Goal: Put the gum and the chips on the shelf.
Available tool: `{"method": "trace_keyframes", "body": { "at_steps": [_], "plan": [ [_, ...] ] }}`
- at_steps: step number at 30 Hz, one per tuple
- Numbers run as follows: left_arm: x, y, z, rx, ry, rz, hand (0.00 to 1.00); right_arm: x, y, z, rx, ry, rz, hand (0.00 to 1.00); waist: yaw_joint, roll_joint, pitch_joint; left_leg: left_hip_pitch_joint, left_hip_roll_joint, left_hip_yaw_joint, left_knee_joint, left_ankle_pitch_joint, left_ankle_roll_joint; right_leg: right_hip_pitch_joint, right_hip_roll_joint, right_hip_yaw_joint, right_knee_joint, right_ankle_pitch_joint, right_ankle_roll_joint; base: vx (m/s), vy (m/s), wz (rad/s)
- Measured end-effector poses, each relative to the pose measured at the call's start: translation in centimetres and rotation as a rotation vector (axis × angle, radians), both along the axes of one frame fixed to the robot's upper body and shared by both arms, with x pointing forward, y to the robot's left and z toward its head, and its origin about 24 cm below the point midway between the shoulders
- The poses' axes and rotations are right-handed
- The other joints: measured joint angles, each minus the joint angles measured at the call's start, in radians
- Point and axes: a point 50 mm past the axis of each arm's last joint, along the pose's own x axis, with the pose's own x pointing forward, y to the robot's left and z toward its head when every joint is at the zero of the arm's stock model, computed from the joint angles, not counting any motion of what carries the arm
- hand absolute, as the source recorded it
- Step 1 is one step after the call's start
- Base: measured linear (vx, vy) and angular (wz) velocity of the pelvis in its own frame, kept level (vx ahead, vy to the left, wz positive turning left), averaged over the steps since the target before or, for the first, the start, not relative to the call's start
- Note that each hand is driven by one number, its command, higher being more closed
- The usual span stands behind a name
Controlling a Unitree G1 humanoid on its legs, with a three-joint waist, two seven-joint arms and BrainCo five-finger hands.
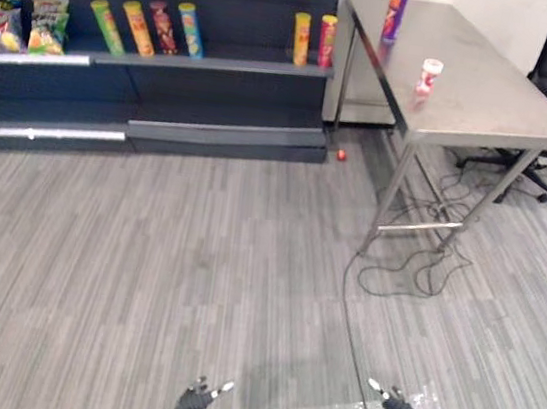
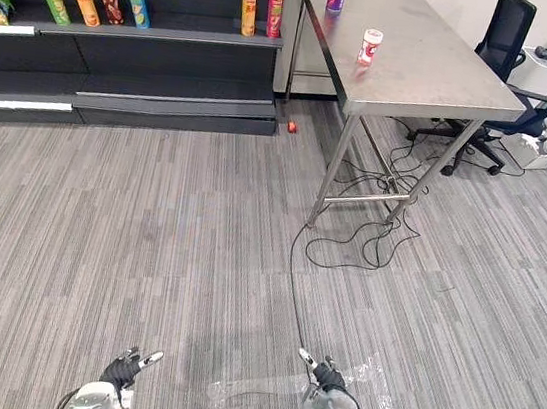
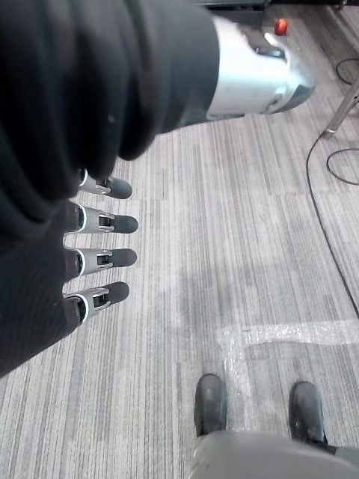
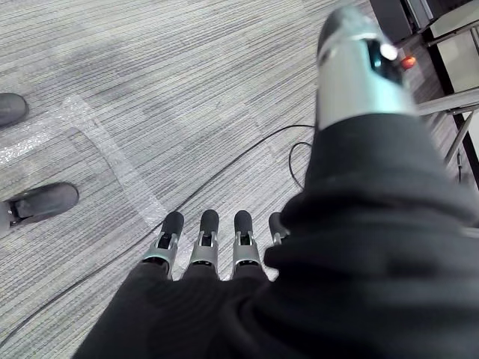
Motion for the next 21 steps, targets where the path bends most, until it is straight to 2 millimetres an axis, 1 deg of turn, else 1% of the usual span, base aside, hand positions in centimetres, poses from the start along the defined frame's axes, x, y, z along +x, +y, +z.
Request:
{"method": "trace_keyframes", "body": {
  "at_steps": [6,8,11,14,19,21],
  "plan": [
    [-1.0,-0.5,-0.4,-0.016,0.03,0.005,0.0,-0.8,0.0,-0.3,0.0,0.027,-0.001,0.0,0.0,-0.001,0.006,0.025,-0.003,0.003,-0.008,0.0,0.0,0.02,-0.003,-0.006,-0.001,0.002,0.002,0.0,-0.001,-0.01],
    [-1.5,-0.8,-0.6,-0.031,0.041,0.009,0.0,-1.9,0.0,-0.8,-0.005,0.066,0.012,0.0,0.0,-0.002,0.006,0.031,-0.005,0.003,-0.008,0.0,0.0,0.027,-0.005,-0.009,-0.001,0.002,0.002,0.0,-0.007,0.02],
    [-2.1,-0.7,-0.7,-0.036,0.056,0.017,0.0,-3.3,-0.1,-1.3,-0.004,0.106,0.008,0.0,0.001,-0.001,0.007,0.049,-0.006,0.003,-0.01,0.0,0.0,0.043,-0.005,-0.01,-0.001,0.002,0.002,-0.01,-0.011,-0.01],
    [-2.6,-0.6,-0.9,-0.036,0.069,0.023,0.0,-4.2,-0.4,-1.5,-0.003,0.124,-0.021,0.0,-0.001,-0.001,0.007,0.05,-0.01,0.003,-0.01,0.0,0.0,0.044,-0.009,-0.009,-0.001,0.002,0.002,-0.06,-0.028,-0.02],
    [-2.9,-0.6,-1.0,-0.038,0.083,0.035,0.0,-4.7,-0.1,-1.6,0.006,0.135,-0.032,0.0,-0.001,-0.001,0.007,0.05,-0.016,0.003,-0.01,0.004,0.007,0.043,-0.014,-0.009,-0.001,0.002,0.002,-0.07,-0.025,0.0],
    [-2.9,-0.6,-1.0,-0.038,0.085,0.036,0.0,-4.7,0.0,-1.7,0.01,0.134,-0.032,0.0,-0.002,-0.002,0.006,0.049,-0.017,0.004,-0.02,0.013,0.021,0.038,-0.014,-0.01,0.001,0.002,0.002,-0.11,-0.037,0.0]
  ]
}}
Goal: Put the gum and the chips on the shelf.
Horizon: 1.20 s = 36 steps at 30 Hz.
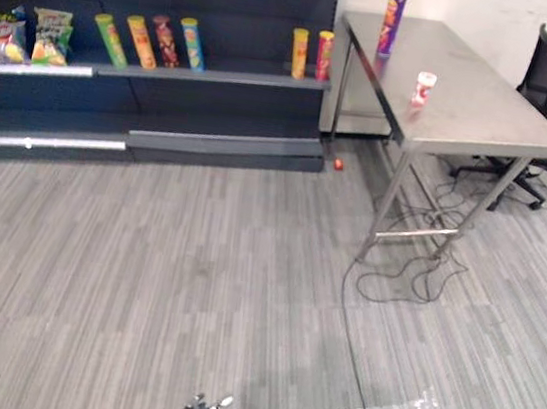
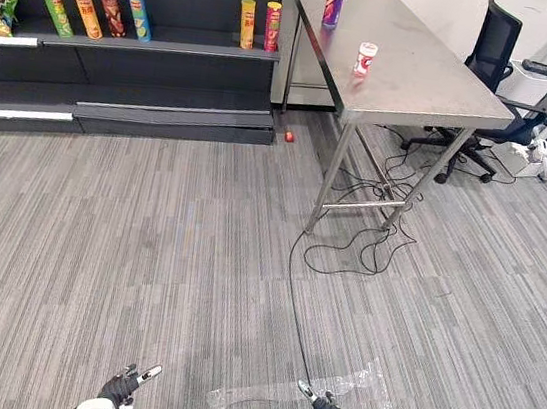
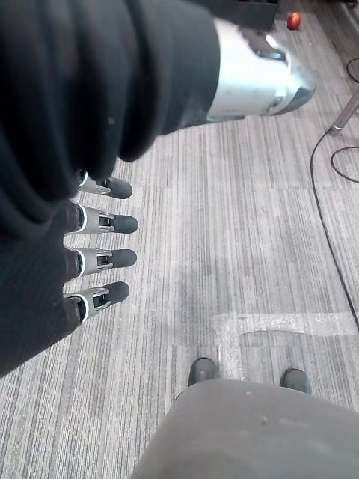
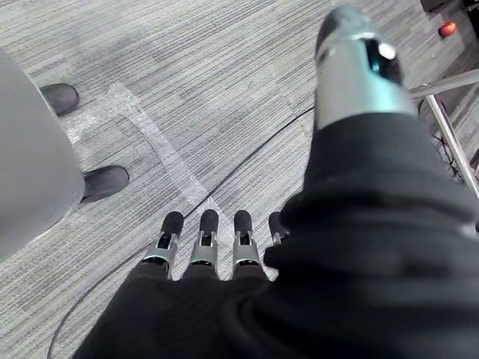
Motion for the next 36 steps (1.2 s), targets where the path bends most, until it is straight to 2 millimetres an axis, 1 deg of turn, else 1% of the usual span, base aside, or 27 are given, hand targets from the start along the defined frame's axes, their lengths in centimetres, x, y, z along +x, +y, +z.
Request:
{"method": "trace_keyframes", "body": {
  "at_steps": [3,8,19,22,23,25,26,27,28,29,30,31,32,33,34,35,36],
  "plan": [
    [0.0,0.0,0.0,0.0,0.0,0.001,0.0,0.0,0.0,0.0,0.001,0.0,0.0,0.0,0.0,-0.001,0.0,0.001,-0.002,0.001,-0.027,0.023,0.014,-0.01,-0.001,-0.006,0.0,0.0,0.0,-0.09,-0.036,0.01],
    [-0.1,0.0,0.0,-0.001,0.0,0.0,0.0,-0.2,0.0,0.0,0.0,0.003,0.002,0.0,-0.002,-0.002,0.0,0.011,-0.002,-0.002,-0.073,0.061,0.018,-0.024,-0.001,-0.022,0.004,0.0,0.0,-0.09,-0.032,0.06],
    [-0.2,0.0,-0.1,-0.015,0.001,0.031,0.0,-0.3,-0.1,-0.1,-0.001,0.007,0.002,0.0,-0.001,-0.004,0.0,0.005,-0.004,-0.007,-0.074,0.064,0.021,-0.022,-0.003,-0.03,-0.003,0.002,0.001,0.0,-0.007,0.01],
    [-0.1,0.1,-0.1,-0.015,0.001,0.032,0.0,-0.3,-0.1,-0.1,-0.001,0.006,0.0,0.0,-0.009,-0.005,0.0,-0.003,-0.005,-0.026,-0.074,0.064,0.02,-0.022,-0.004,-0.052,-0.006,0.002,0.001,0.04,-0.014,0.17],
    [-0.1,0.1,-0.1,-0.014,0.0,0.033,0.0,-0.1,0.0,0.0,0.0,0.003,0.001,0.0,-0.017,-0.006,0.003,-0.008,-0.005,-0.035,-0.074,0.066,0.018,-0.023,-0.005,-0.063,-0.006,0.002,0.001,0.02,-0.016,0.21],
    [0.3,0.1,0.0,-0.015,-0.01,0.036,0.0,0.2,0.0,0.1,-0.001,-0.005,0.003,0.0,-0.019,-0.005,0.022,-0.008,-0.002,-0.044,-0.074,0.069,0.012,-0.026,-0.004,-0.08,0.008,-0.002,-0.003,0.01,-0.023,0.19],
    [0.5,0.2,0.1,-0.02,-0.017,0.056,0.0,0.7,0.0,0.2,-0.001,-0.017,0.005,0.0,-0.019,-0.008,0.038,-0.013,-0.002,-0.053,-0.061,0.067,0.006,-0.037,-0.007,-0.088,0.04,-0.019,-0.013,-0.01,-0.027,0.18],
    [0.8,0.3,0.2,-0.02,-0.023,0.063,0.0,0.7,0.1,0.2,0.001,-0.017,0.006,0.0,-0.02,-0.011,0.047,-0.022,-0.003,-0.055,-0.04,0.059,-0.006,-0.044,-0.011,-0.091,0.062,-0.03,-0.015,-0.02,-0.035,0.24],
    [1.0,0.6,0.3,-0.014,-0.03,0.064,0.0,0.9,0.2,0.2,0.004,-0.02,0.011,0.0,-0.019,-0.021,0.057,-0.06,-0.005,-0.053,0.035,0.021,-0.039,-0.061,-0.019,-0.094,0.104,-0.057,-0.02,-0.03,-0.043,0.2],
    [1.2,0.9,0.4,-0.011,-0.042,0.075,0.0,1.1,0.2,0.3,0.0,-0.025,0.021,0.0,-0.018,-0.021,0.069,-0.105,0.002,-0.042,0.155,-0.039,-0.045,-0.064,-0.018,-0.096,0.134,-0.083,-0.029,-0.06,-0.06,0.14],
    [1.4,0.9,0.5,-0.015,-0.05,0.087,0.0,1.3,0.2,0.3,-0.003,-0.029,0.035,0.0,-0.014,-0.019,0.079,-0.126,0.011,-0.025,0.223,-0.066,-0.052,-0.06,-0.014,-0.094,0.143,-0.095,-0.035,-0.09,-0.076,-0.05],
    [1.7,1.1,0.6,-0.02,-0.069,0.109,0.0,1.6,0.2,0.4,-0.009,-0.034,0.059,0.0,-0.006,-0.02,0.099,-0.173,0.028,0.016,0.38,-0.091,-0.073,-0.044,-0.01,-0.082,0.159,-0.113,-0.044,-0.07,-0.08,-0.27],
    [2.1,1.0,0.8,-0.026,-0.09,0.12,0.0,1.9,0.1,0.5,-0.018,-0.041,0.082,0.0,0.008,-0.018,0.112,-0.234,0.046,0.04,0.532,-0.094,-0.078,-0.02,-0.007,-0.062,0.165,-0.125,-0.059,-0.03,-0.059,-0.39],
    [2.2,0.8,0.8,-0.036,-0.094,0.132,0.0,1.9,-0.2,0.6,-0.029,-0.038,0.097,0.0,0.012,-0.012,0.117,-0.259,0.062,0.043,0.587,-0.119,-0.084,-0.005,-0.003,-0.051,0.171,-0.13,-0.062,0.04,-0.029,-0.36],
    [2.2,0.7,0.8,-0.041,-0.094,0.141,0.0,1.9,-0.2,0.6,-0.031,-0.039,0.099,0.0,0.008,-0.001,0.12,-0.277,0.08,0.046,0.598,-0.138,-0.083,0.009,-0.003,-0.046,0.173,-0.138,-0.063,0.07,0.021,-0.27],
    [2.3,0.6,0.8,-0.049,-0.098,0.151,0.0,1.9,-0.6,0.6,-0.041,-0.036,0.096,0.0,0.003,0.007,0.121,-0.313,0.1,0.05,0.578,-0.139,-0.087,0.017,-0.009,-0.036,0.173,-0.146,-0.061,0.07,0.041,-0.17],
    [2.3,0.6,0.8,-0.052,-0.1,0.157,0.0,1.9,-0.7,0.7,-0.046,-0.036,0.097,0.0,0.005,0.008,0.122,-0.332,0.108,0.05,0.552,-0.135,-0.088,0.017,-0.015,-0.031,0.173,-0.151,-0.058,0.11,0.094,-0.15]
  ]
}}
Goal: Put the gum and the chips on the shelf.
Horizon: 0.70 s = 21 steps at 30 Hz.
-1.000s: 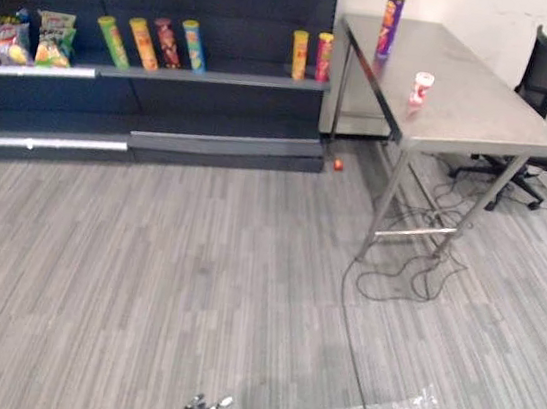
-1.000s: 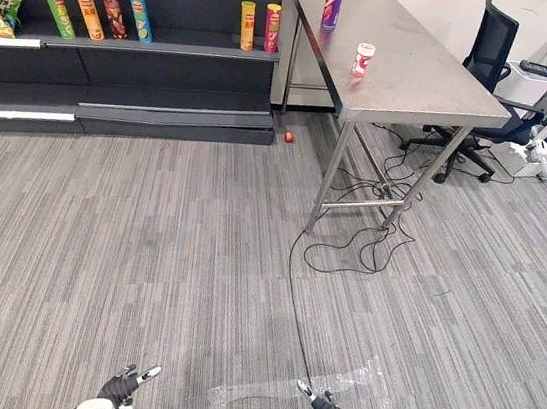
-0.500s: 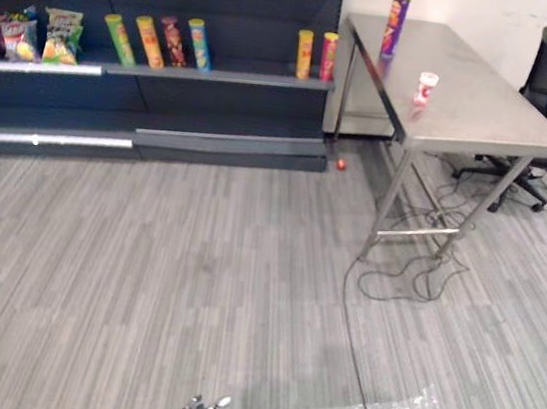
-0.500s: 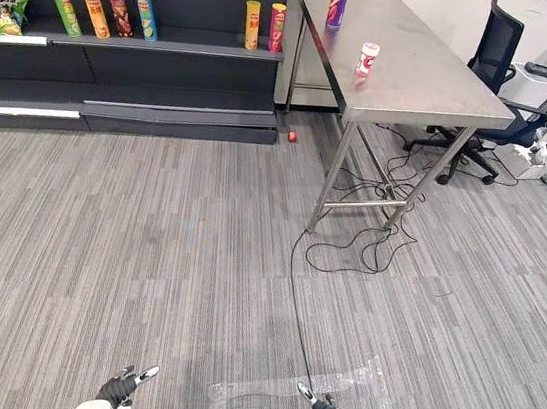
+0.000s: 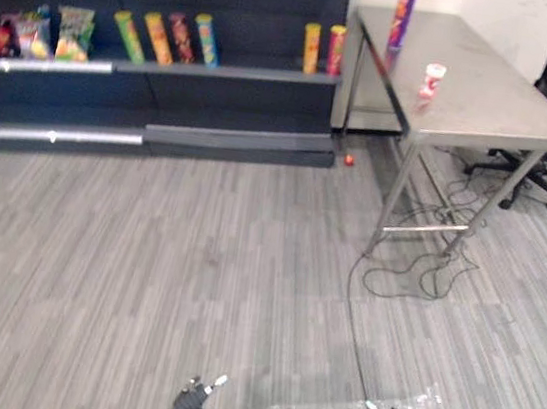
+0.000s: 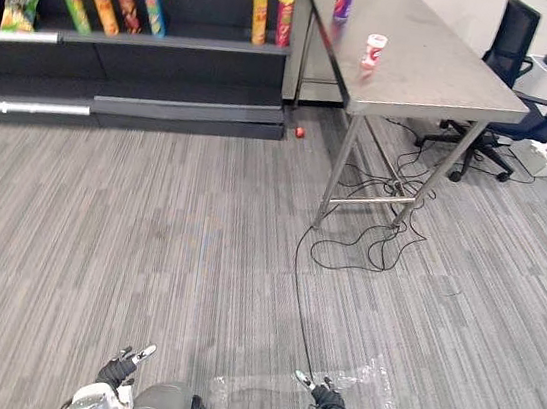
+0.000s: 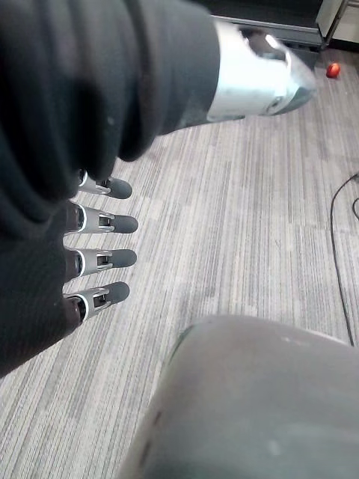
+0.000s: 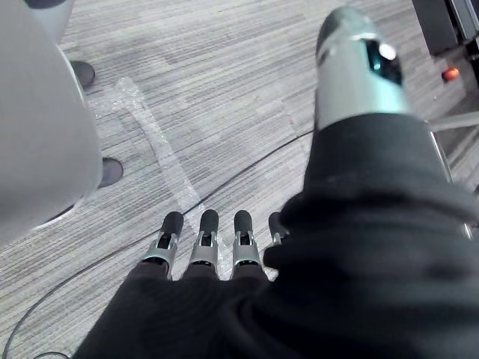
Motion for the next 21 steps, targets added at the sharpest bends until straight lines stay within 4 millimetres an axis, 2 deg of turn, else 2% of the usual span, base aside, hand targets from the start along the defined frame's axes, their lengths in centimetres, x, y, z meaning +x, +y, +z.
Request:
{"method": "trace_keyframes", "body": {
  "at_steps": [1,2,3,4,5,6,8,11,13,14,15,16,18,20,21],
  "plan": [
    [0.2,0.0,0.1,0.002,-0.008,0.001,0.0,0.1,-0.2,0.0,-0.006,-0.001,0.003,0.0,0.003,0.001,0.0,-0.03,0.007,-0.001,-0.063,0.021,0.001,-0.003,-0.011,0.006,0.0,-0.006,0.008,0.11,0.104,-0.16],
    [0.5,0.0,0.2,0.005,-0.017,0.002,0.0,0.2,-0.4,0.1,-0.017,-0.001,0.018,0.0,0.005,0.005,0.002,-0.049,0.02,0.003,-0.172,0.073,-0.009,-0.005,-0.023,0.013,-0.001,-0.017,0.019,0.17,0.172,-0.18],
    [0.7,-0.1,0.2,0.003,-0.02,-0.001,0.0,0.3,-0.5,0.2,-0.027,-0.001,0.034,0.0,0.005,0.02,0.003,-0.057,0.039,0.002,-0.276,0.119,-0.018,0.0,-0.025,0.022,-0.002,-0.03,0.031,0.22,0.239,-0.22],
    [0.7,-0.2,0.2,0.001,-0.019,0.002,0.0,0.4,-0.5,0.2,-0.032,-0.002,0.045,0.0,0.007,0.031,0.009,-0.056,0.058,0.005,-0.322,0.172,-0.036,0.016,-0.025,0.032,-0.003,-0.042,0.04,0.34,0.337,-0.21],
    [0.5,-0.2,0.1,0.001,-0.013,0.003,0.0,0.4,-0.4,0.2,-0.036,0.0,0.062,0.0,0.011,0.03,0.008,-0.049,0.054,0.019,-0.321,0.235,-0.035,0.033,-0.035,0.041,-0.016,-0.052,0.05,0.42,0.368,-0.31],
    [0.7,-0.1,0.2,0.0,-0.021,0.008,0.0,0.9,-0.1,0.3,-0.033,-0.011,0.071,0.0,0.028,0.029,0.004,-0.05,0.038,0.034,-0.282,0.241,-0.015,0.051,-0.059,0.059,-0.049,-0.056,0.058,0.38,0.299,-0.32],
    [1.3,0.0,0.4,-0.003,-0.044,0.019,0.0,1.8,0.4,0.5,-0.019,-0.033,0.079,0.0,0.038,0.016,0.004,-0.102,0.016,0.041,-0.174,0.157,0.045,0.062,-0.079,0.069,-0.069,-0.045,0.06,0.38,0.243,-0.18],
    [0.9,0.9,0.4,0.006,-0.034,0.057,0.0,2.2,0.7,0.7,-0.01,-0.046,0.085,0.0,0.048,-0.021,-0.015,-0.082,-0.041,0.089,-0.147,0.102,0.091,0.053,-0.145,0.129,-0.032,-0.015,0.098,0.38,0.247,-0.08],
    [0.4,1.2,0.3,0.011,-0.02,0.074,0.0,2.3,0.6,0.7,-0.008,-0.05,0.085,0.0,0.059,-0.027,-0.029,-0.05,-0.056,0.118,-0.145,0.06,0.117,0.014,-0.166,0.172,0.069,-0.004,0.116,0.4,0.227,-0.42],
    [-0.2,1.4,0.1,0.011,0.0,0.08,0.0,2.1,0.8,0.7,0.001,-0.05,0.085,0.0,0.057,-0.03,-0.037,-0.024,-0.062,0.134,-0.152,0.041,0.128,-0.049,-0.17,0.196,0.217,0.006,0.132,0.38,0.176,-0.29],
    [-0.7,1.8,0.0,0.023,0.015,0.074,0.0,1.5,1.1,0.4,0.018,-0.039,0.08,0.0,0.053,-0.04,-0.047,0.007,-0.074,0.144,-0.173,0.022,0.138,-0.129,-0.178,0.213,0.391,0.04,0.162,0.46,0.185,-0.18],
    [-0.6,2.0,0.1,0.033,0.01,0.063,0.0,1.1,1.2,0.2,0.025,-0.03,0.076,0.0,0.053,-0.048,-0.046,0.032,-0.083,0.146,-0.185,0.014,0.143,-0.164,-0.183,0.215,0.476,0.077,0.17,0.38,0.136,-0.04],
    [-1.0,2.2,0.1,0.045,0.028,0.039,0.0,-0.1,1.4,-0.2,0.044,-0.008,0.045,0.0,0.039,-0.056,-0.045,0.13,-0.107,0.138,-0.228,-0.011,0.159,-0.227,-0.202,0.196,0.68,0.222,0.172,0.41,0.125,0.04],
    [-1.3,2.1,0.0,0.049,0.041,0.013,0.0,-0.7,0.5,-0.2,0.03,-0.008,0.008,0.0,0.02,-0.04,-0.033,0.263,-0.112,0.123,-0.285,-0.037,0.171,-0.292,-0.206,0.111,0.896,0.153,0.109,0.39,0.087,0.01],
    [-1.3,1.9,-0.1,0.052,0.045,-0.013,0.0,-0.9,-0.1,-0.1,0.02,-0.017,-0.015,0.0,0.009,-0.026,-0.028,0.343,-0.11,0.111,-0.337,-0.038,0.17,-0.324,-0.201,0.032,0.931,0.083,0.077,0.37,0.058,0.13]
  ]
}}
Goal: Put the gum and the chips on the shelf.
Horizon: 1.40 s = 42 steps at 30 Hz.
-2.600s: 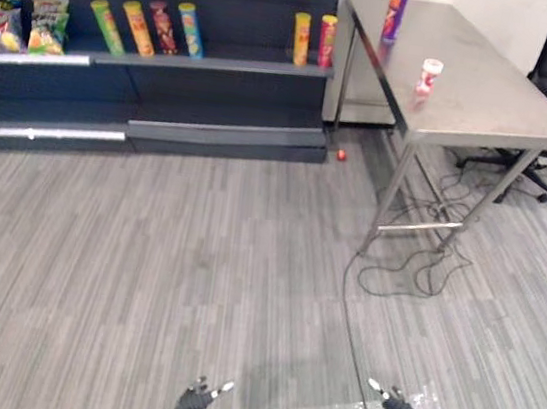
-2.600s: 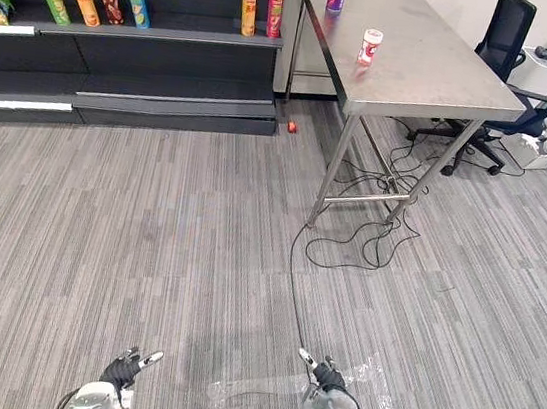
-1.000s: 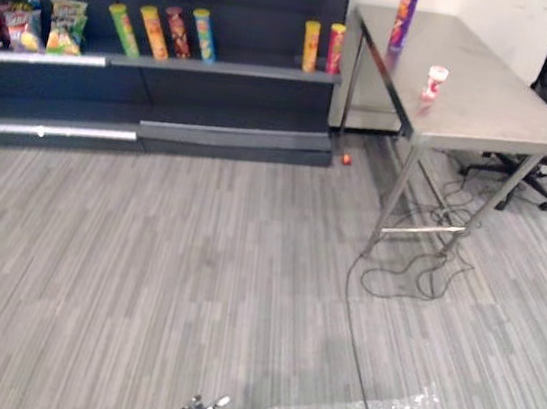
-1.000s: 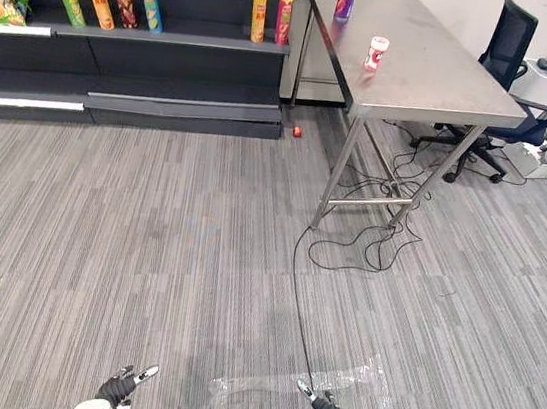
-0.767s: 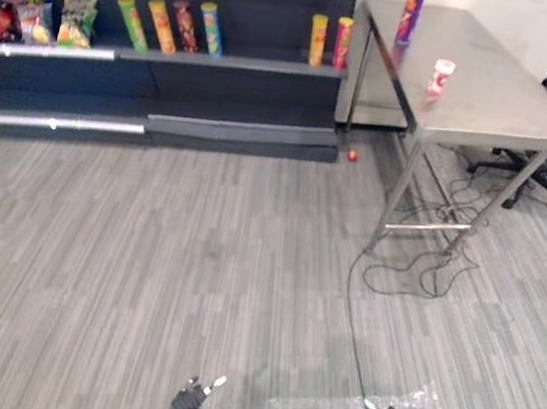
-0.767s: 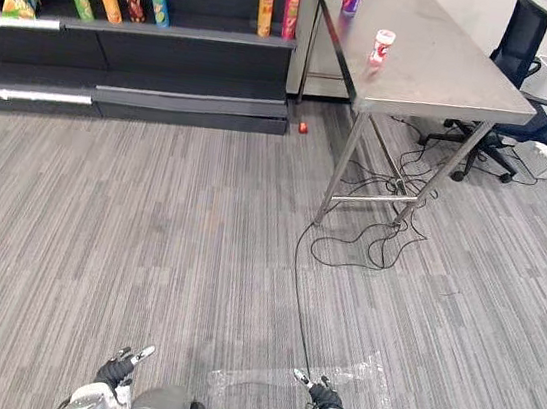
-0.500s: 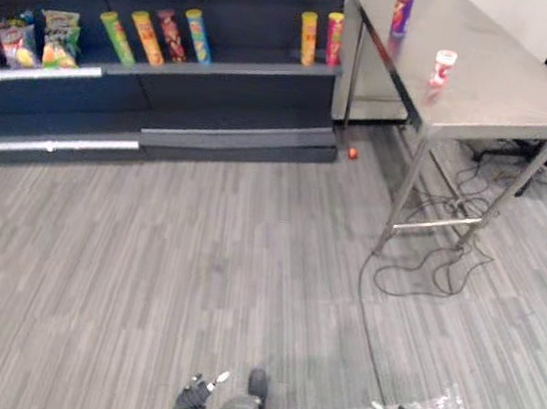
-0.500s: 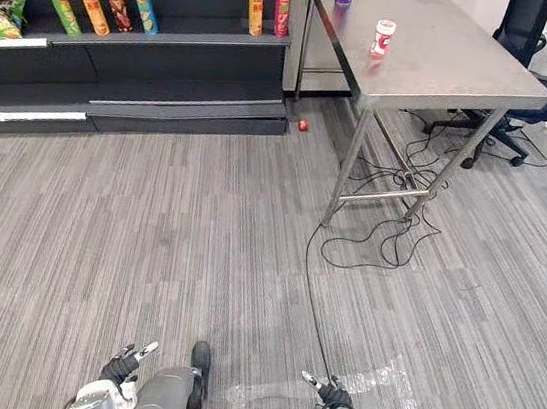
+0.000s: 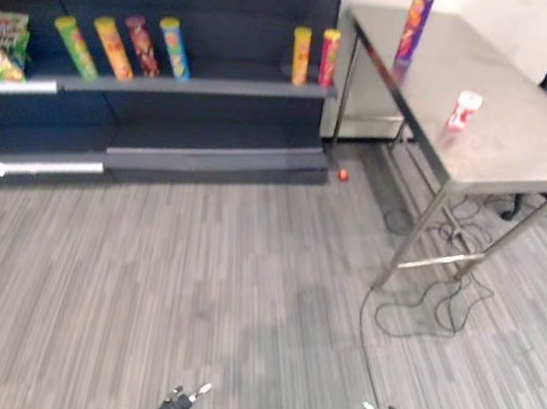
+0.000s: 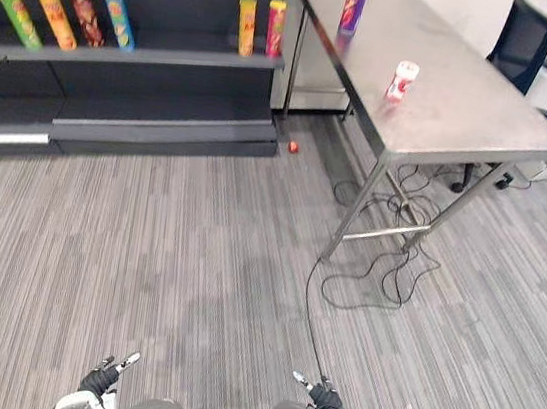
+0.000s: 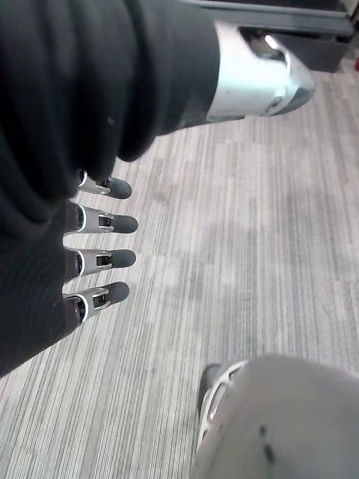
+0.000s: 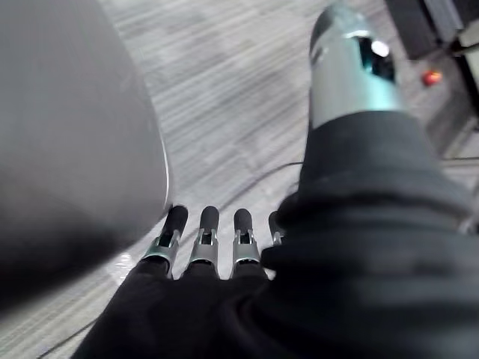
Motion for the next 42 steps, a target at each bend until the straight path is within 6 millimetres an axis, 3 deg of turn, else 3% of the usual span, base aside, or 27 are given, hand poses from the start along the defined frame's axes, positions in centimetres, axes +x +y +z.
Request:
{"method": "trace_keyframes", "body": {
  "at_steps": [2,4,6,7,8,10,11,13,14,16,17,19,21,22,24,27,29,30,31,32,33,35,37,38,39,41,42],
  "plan": [
    [0.7,-0.3,0.1,-0.003,-0.014,-0.019,0.0,-0.3,-0.4,0.0,0.005,-0.002,-0.04,0.0,-0.019,0.002,0.002,0.084,0.013,-0.016,-0.056,0.0,0.0,-0.078,0.025,-0.117,-0.069,-0.082,-0.028,0.4,0.025,0.27],
    [1.7,-0.6,0.3,-0.015,-0.039,-0.031,0.0,-0.3,-1.0,0.1,0.009,-0.015,-0.092,0.0,-0.041,0.011,0.01,0.118,0.037,-0.043,-0.074,-0.01,-0.005,-0.144,0.063,-0.167,-0.252,-0.089,-0.041,0.37,-0.058,0.46],
    [2.8,-1.1,0.6,-0.023,-0.068,-0.049,0.0,-1.1,-1.6,0.0,0.004,0.002,-0.138,0.0,-0.057,0.021,0.021,0.15,0.069,-0.074,-0.093,-0.034,-0.021,-0.175,0.102,-0.174,-0.552,-0.036,-0.012,0.41,-0.114,0.7],
    [3.1,-1.1,0.7,-0.024,-0.075,-0.059,0.0,-2.1,-1.5,-0.4,0.017,0.033,-0.173,0.0,-0.065,0.007,0.024,0.177,0.074,-0.092,-0.115,-0.046,-0.039,-0.179,0.105,-0.165,-0.794,0.057,0.008,0.49,-0.175,0.7],
    [2.9,-1.0,0.7,-0.016,-0.068,-0.072,0.0,-3.2,-1.1,-0.7,0.033,0.062,-0.19,0.0,-0.066,-0.017,0.024,0.205,0.064,-0.11,-0.136,-0.057,-0.053,-0.204,0.086,-0.159,-0.907,0.094,0.031,0.5,-0.199,0.56],
    [2.2,-1.1,0.4,-0.02,-0.046,-0.068,0.0,-4.6,-0.9,-1.0,0.05,0.105,-0.22,0.0,-0.084,-0.02,0.024,0.247,0.069,-0.142,-0.149,-0.079,-0.044,-0.233,0.072,-0.156,-0.897,0.122,0.013,0.57,-0.241,0.44],
    [1.6,-1.7,0.1,-0.041,-0.033,-0.044,0.0,-5.2,-1.1,-1.1,0.053,0.119,-0.242,0.0,-0.093,-0.003,0.02,0.258,0.093,-0.168,-0.118,-0.077,-0.044,-0.243,0.084,-0.153,-0.83,0.201,-0.007,0.77,-0.327,0.26],
    [0.9,-2.8,-0.4,-0.07,-0.001,-0.042,0.0,-5.5,-1.9,-1.0,0.044,0.115,-0.277,0.0,-0.087,0.048,0.012,0.218,0.15,-0.183,0.032,-0.043,-0.101,-0.231,0.13,-0.166,-0.787,0.241,-0.071,0.69,-0.302,-0.1],
    [0.2,-3.4,-0.7,-0.087,0.017,-0.04,0.0,-5.4,-2.4,-0.9,0.032,0.104,-0.285,0.0,-0.088,0.088,0.001,0.166,0.189,-0.206,0.161,0.008,-0.164,-0.207,0.171,-0.192,-0.775,0.199,-0.116,0.71,-0.29,-0.21],
    [0.4,-3.5,-0.6,-0.095,0.016,-0.047,0.0,-4.9,-2.7,-0.7,0.023,0.082,-0.285,0.0,-0.093,0.092,-0.002,0.051,0.21,-0.249,0.419,0.247,-0.238,-0.143,0.202,-0.204,-0.763,0.132,-0.122,0.8,-0.267,-0.14],
    [0.4,-3.4,-0.6,-0.095,0.016,-0.051,0.0,-4.5,-2.4,-0.7,0.02,0.081,-0.245,0.0,-0.083,0.088,0.0,-0.026,0.235,-0.24,0.618,0.454,-0.314,-0.053,0.222,-0.192,-0.799,0.095,-0.136,0.73,-0.181,-0.17],
    [0.5,-3.2,-0.5,-0.094,0.009,-0.05,0.0,-3.8,-2.5,-0.5,0.005,0.071,-0.207,0.0,-0.082,0.087,0.001,-0.104,0.299,-0.153,0.804,0.351,-0.273,0.05,0.257,-0.173,-0.848,0.077,-0.15,0.68,-0.165,-0.39],
    [1.3,-2.3,-0.1,-0.07,-0.028,-0.047,0.0,-1.8,-1.6,-0.2,0.014,0.029,-0.156,0.0,-0.056,0.057,0.016,-0.192,0.348,-0.023,0.889,0.173,-0.189,0.219,0.277,-0.103,-0.958,0.065,-0.153,0.58,-0.114,-0.67],
    [1.5,-2.3,0.1,-0.069,-0.041,-0.041,0.0,-1.3,-1.4,-0.1,0.016,0.017,-0.146,0.0,-0.051,0.041,0.021,-0.226,0.351,-0.005,0.881,0.139,-0.181,0.246,0.277,-0.089,-0.982,0.059,-0.151,0.53,-0.043,-0.61],
    [2.4,-2.3,0.5,-0.073,-0.085,-0.022,0.0,0.2,-1.0,0.2,0.024,-0.02,-0.128,0.0,-0.027,0.048,0.023,-0.33,0.35,0.019,0.75,0.066,-0.186,0.311,0.272,-0.038,-1.022,0.038,-0.136,0.42,0.085,-0.63],
    [2.2,-2.2,0.4,-0.071,-0.079,-0.009,0.0,1.5,-0.6,0.6,0.022,-0.055,-0.096,0.0,-0.016,0.047,0.023,-0.386,0.271,-0.048,0.332,0.075,-0.198,0.353,0.231,0.008,-1.014,-0.028,-0.096,0.31,0.168,-0.46],
    [1.5,-2.4,0.1,-0.075,-0.06,0.004,0.0,1.4,-0.9,0.7,-0.003,-0.052,-0.053,0.0,-0.005,0.076,0.005,-0.385,0.225,-0.221,-0.042,0.188,-0.259,0.382,0.218,0.061,-1.016,-0.083,-0.051,0.48,0.407,-0.57],
    [1.4,-2.4,0.1,-0.078,-0.057,0.014,0.0,1.3,-1.0,0.6,-0.005,-0.047,-0.05,0.0,-0.001,0.077,0.004,-0.387,0.224,-0.224,-0.028,0.243,-0.275,0.393,0.211,0.076,-1.016,-0.097,-0.044,0.46,0.387,-0.53],
    [0.9,-2.1,0.0,-0.075,-0.049,0.028,0.0,1.1,-0.7,0.5,0.0,-0.041,-0.044,0.0,0.008,0.073,-0.011,-0.388,0.202,-0.22,0.001,0.288,-0.259,0.404,0.19,0.093,-1.016,-0.119,-0.042,0.4,0.263,-0.49],
    [1.0,-1.6,0.1,-0.063,-0.05,0.031,0.0,0.5,-0.3,0.3,0.015,-0.025,-0.049,0.0,0.014,0.036,-0.028,-0.401,0.168,-0.209,0.052,0.276,-0.237,0.403,0.157,0.113,-1.0,-0.123,-0.048,0.5,0.268,-0.52],
    [0.8,-0.9,0.1,-0.048,-0.039,0.044,0.0,0.1,0.1,0.0,0.025,-0.009,-0.056,0.0,0.021,0.01,-0.041,-0.401,0.145,-0.183,0.089,0.238,-0.183,0.381,0.129,0.132,-0.946,-0.119,-0.044,0.49,0.234,-0.41],
    [0.3,-0.1,0.0,-0.032,-0.023,0.069,0.0,-0.9,0.0,-0.3,0.029,0.03,-0.071,0.0,0.023,-0.019,-0.061,-0.357,0.117,-0.126,0.122,0.199,-0.139,0.354,0.089,0.188,-0.843,-0.111,-0.03,0.48,0.245,-0.49],
    [-0.5,0.1,-0.2,-0.033,0.0,0.096,0.0,-1.9,-0.4,-0.5,0.025,0.047,-0.109,0.0,0.021,-0.023,-0.067,-0.283,0.095,-0.072,0.124,0.141,-0.114,0.293,0.071,0.258,-0.643,-0.082,0.015,0.43,0.227,-0.66],
    [-1.0,0.3,-0.3,-0.029,0.012,0.099,0.0,-2.5,-0.6,-0.6,0.026,0.056,-0.139,0.0,0.014,-0.02,-0.072,-0.246,0.085,-0.049,0.121,0.105,-0.101,0.217,0.07,0.286,-0.472,-0.026,0.06,0.36,0.196,-0.43],
    [-1.1,0.3,-0.3,-0.026,0.018,0.089,0.0,-3.5,-0.8,-0.8,0.029,0.08,-0.166,0.0,0.001,-0.018,-0.071,-0.21,0.074,-0.035,0.117,0.075,-0.088,0.151,0.068,0.289,-0.323,0.075,0.091,0.35,0.196,-0.3],
    [-1.2,0.3,-0.3,-0.02,0.03,0.071,0.0,-4.4,-1.2,-0.9,0.031,0.096,-0.211,0.0,-0.018,-0.006,-0.054,-0.133,0.07,-0.02,0.092,0.046,-0.066,0.081,0.054,0.247,-0.149,0.136,0.093,0.41,0.172,-0.26],
    [-1.4,0.6,-0.4,-0.012,0.051,0.06,0.0,-5.0,-1.3,-1.0,0.028,0.111,-0.217,0.0,-0.032,-0.005,-0.047,-0.072,0.072,-0.02,0.053,0.04,-0.063,0.04,0.048,0.177,-0.057,0.103,0.044,0.41,0.122,-0.22]
  ]
}}
